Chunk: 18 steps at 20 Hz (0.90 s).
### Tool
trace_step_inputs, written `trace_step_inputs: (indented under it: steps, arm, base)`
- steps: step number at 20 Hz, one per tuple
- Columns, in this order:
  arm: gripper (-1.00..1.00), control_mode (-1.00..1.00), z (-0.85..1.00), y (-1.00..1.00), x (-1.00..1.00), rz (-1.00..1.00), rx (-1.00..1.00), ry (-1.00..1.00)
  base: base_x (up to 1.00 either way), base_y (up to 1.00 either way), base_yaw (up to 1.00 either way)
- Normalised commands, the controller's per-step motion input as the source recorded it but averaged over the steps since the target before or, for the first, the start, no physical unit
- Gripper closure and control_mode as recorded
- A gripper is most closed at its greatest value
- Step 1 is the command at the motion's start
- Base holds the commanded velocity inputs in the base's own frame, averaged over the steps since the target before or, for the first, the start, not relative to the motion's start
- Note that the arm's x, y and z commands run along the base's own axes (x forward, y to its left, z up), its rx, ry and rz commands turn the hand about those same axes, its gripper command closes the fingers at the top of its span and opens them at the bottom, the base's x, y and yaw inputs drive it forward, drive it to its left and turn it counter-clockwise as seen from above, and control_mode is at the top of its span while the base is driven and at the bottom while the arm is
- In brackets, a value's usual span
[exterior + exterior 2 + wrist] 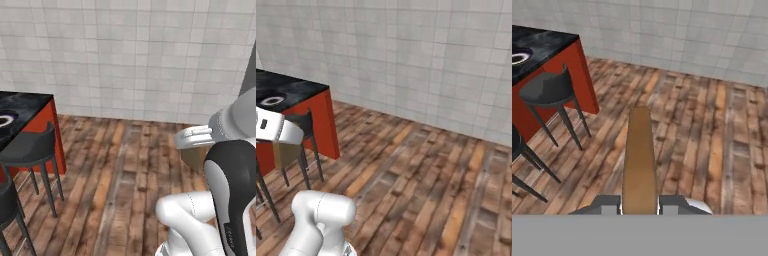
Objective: Start the toaster. Once the lever pops up, take the bread to the plate on the dining counter.
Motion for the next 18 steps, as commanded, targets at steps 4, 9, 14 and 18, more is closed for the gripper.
trace_step_inputs:
  steps: [4, 9, 14, 18]
  arm:
    - [1.0, 1.0, 0.0, 0.0, 0.0, 0.0, 0.0, 0.0]
    - [1.0, 1.0, 0.0, 0.0, 0.0, 0.0, 0.0, 0.0]
    - [1.0, 1.0, 0.0, 0.0, 0.0, 0.0, 0.0, 0.0]
    - [1.0, 1.0, 0.0, 0.0, 0.0, 0.0, 0.0, 0.0]
  base:
    - [0.83, -0.28, 0.48]
    - [0.59, -0.32, 0.54]
    - [0.51, -0.35, 0.59]
    - [0.56, -0.39, 0.58]
